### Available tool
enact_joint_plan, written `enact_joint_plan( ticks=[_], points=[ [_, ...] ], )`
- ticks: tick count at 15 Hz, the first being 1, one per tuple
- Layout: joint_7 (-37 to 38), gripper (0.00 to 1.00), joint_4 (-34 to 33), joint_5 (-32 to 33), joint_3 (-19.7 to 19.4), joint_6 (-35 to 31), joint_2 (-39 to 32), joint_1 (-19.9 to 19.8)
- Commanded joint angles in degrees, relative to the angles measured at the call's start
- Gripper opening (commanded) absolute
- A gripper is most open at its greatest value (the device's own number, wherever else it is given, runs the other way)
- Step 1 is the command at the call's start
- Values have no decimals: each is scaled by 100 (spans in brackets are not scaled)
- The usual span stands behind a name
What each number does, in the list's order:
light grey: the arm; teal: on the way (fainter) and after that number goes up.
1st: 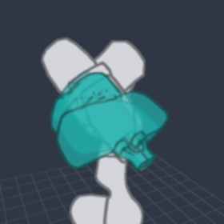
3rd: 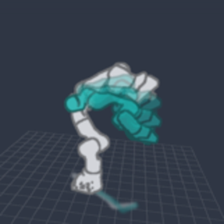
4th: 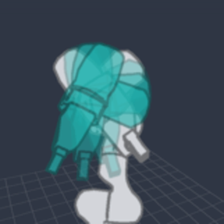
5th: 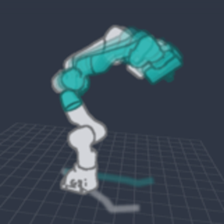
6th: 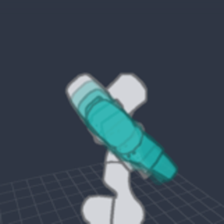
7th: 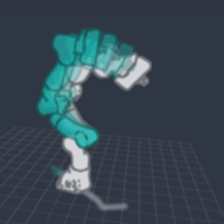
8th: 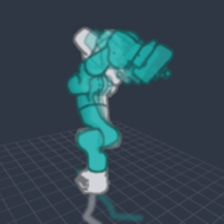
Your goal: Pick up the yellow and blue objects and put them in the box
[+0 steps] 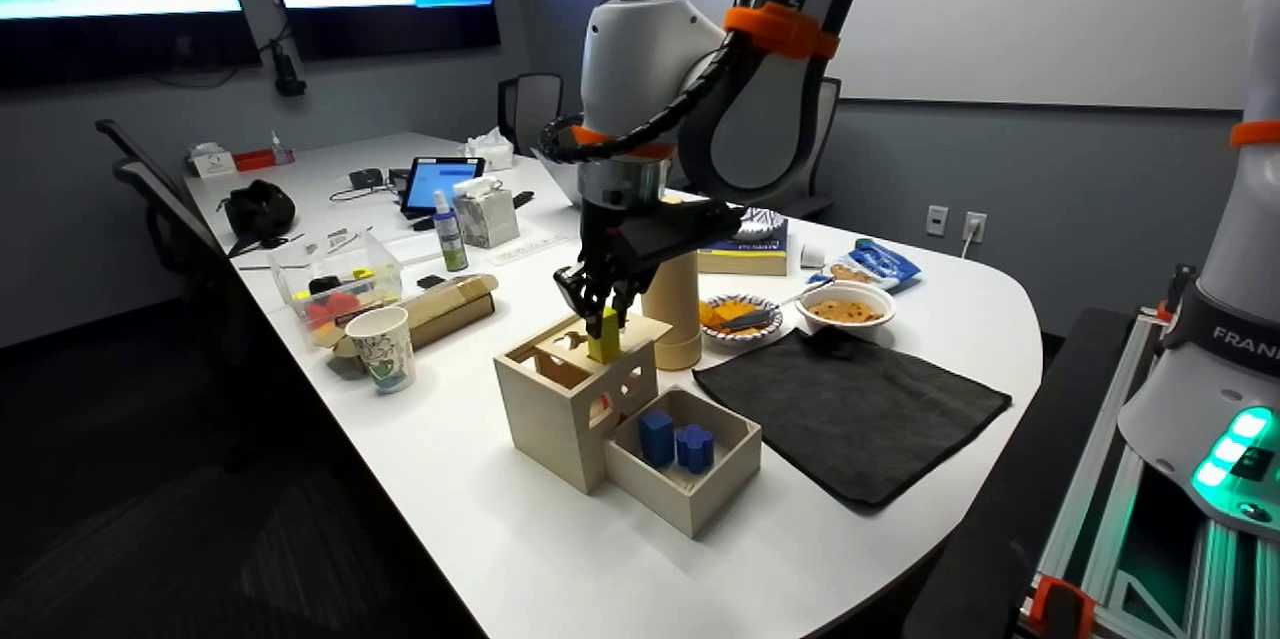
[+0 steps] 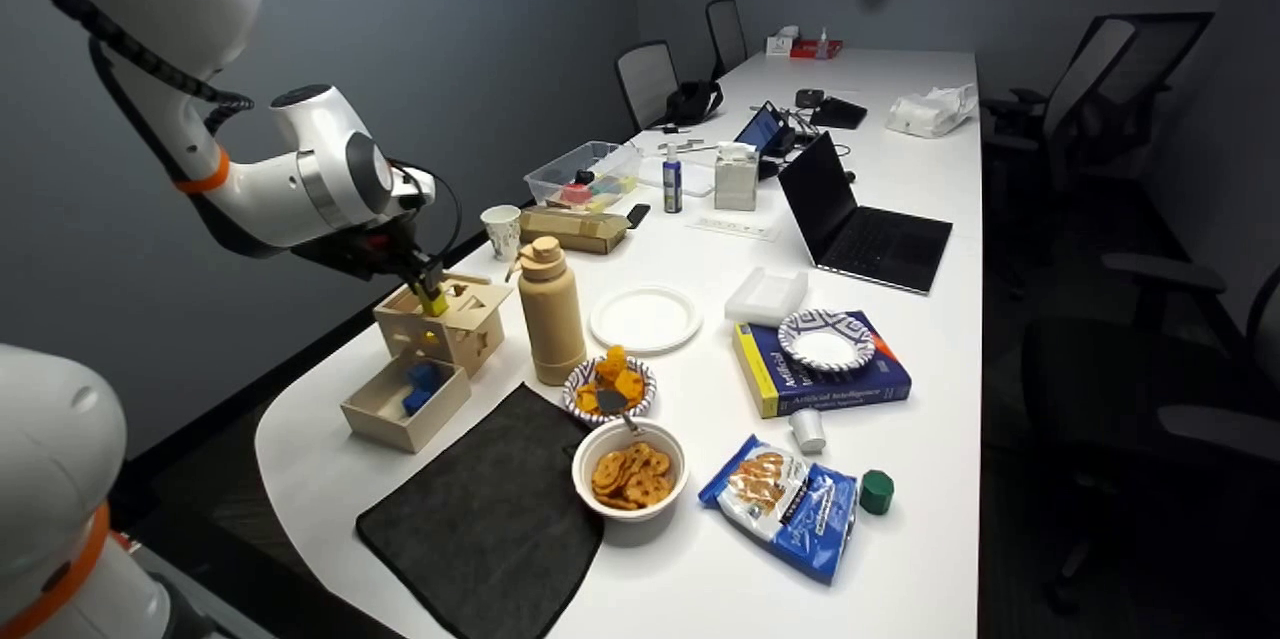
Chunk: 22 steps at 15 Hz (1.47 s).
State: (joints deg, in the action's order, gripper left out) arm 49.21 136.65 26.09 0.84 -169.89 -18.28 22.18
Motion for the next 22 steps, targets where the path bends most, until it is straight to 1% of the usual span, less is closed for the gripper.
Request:
enact_joint_plan(
  ticks=[1, 6, 14, 22],
  points=[
    [115, 11, 247, 21, -15, -16, 291, 66],
    [75, 11, 280, -16, 39, -16, 278, 36],
    [104, 11, 117, 75, -33, -51, 112, 95],
    [2, 11, -86, 28, 16, -8, -16, 46]
  ],
)
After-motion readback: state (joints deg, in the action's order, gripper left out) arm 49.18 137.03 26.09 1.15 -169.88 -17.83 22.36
